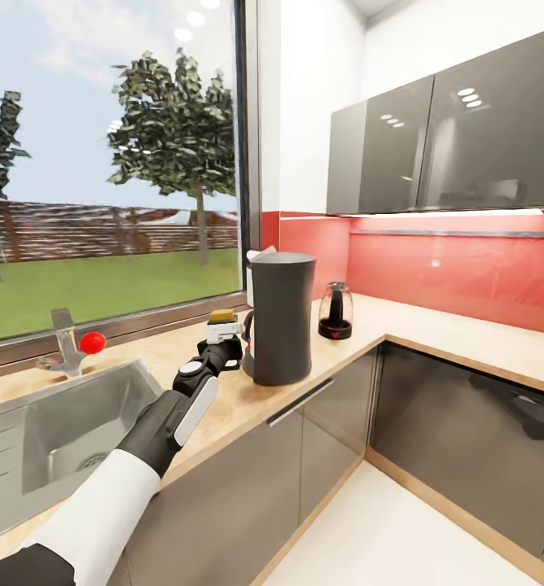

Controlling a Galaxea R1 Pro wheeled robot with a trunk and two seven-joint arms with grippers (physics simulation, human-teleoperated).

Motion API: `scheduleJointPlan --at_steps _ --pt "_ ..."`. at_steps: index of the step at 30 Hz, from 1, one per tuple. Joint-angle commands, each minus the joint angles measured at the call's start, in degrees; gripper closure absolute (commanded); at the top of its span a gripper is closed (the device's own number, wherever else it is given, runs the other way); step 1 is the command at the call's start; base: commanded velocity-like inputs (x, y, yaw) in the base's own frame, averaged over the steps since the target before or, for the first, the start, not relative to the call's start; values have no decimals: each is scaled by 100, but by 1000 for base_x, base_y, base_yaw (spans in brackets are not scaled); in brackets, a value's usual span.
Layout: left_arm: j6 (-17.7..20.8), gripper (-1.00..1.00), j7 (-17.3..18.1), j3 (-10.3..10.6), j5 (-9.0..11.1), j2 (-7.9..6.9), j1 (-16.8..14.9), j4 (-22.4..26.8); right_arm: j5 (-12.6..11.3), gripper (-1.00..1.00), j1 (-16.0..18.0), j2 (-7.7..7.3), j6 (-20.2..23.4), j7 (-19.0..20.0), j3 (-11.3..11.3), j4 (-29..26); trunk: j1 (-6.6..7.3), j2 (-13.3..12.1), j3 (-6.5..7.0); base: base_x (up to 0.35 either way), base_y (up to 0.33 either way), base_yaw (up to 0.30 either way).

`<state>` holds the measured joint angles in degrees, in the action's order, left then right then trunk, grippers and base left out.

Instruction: Set up a coffee station on the kitchen countertop: keep the coffee maker on the countertop, move the bottle of coffee from the kitchen shelf to the counter next to the coffee maker, place a paper coffee filter on top of the coffee maker, put the saucer next to the coffee maker with the coffee cup on the saucer, and place the electric kettle next to the coffee maker.

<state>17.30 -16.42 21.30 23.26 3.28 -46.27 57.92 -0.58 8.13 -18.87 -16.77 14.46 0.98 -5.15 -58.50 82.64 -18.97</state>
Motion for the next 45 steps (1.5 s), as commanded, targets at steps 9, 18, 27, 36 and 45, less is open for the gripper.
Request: scheduleJointPlan --at_steps 9,18,27,36,45 --pt "19 100 -45 15 47 -11 -5 4 -9 -100 5 -2 -19 20 8 5 -1 4 -7 94 17 0" --pt "19 100 -45 14 47 -12 -5 3 -10 -100 5 -2 -19 19 8 5 -1 4 -7 65 46 0" --pt "19 100 -45 7 47 -12 -5 2 -6 -100 5 -2 -19 17 8 5 -1 4 -7 89 17 0" --pt "19 100 -45 7 47 -12 -5 0 -7 -100 1 -2 -19 17 8 5 -1 4 -7 4 1 0" --pt "19 100 -45 -2 47 -12 -5 8 -7 -100 2 -2 -19 21 8 5 -89 165 -79 0 0 0"
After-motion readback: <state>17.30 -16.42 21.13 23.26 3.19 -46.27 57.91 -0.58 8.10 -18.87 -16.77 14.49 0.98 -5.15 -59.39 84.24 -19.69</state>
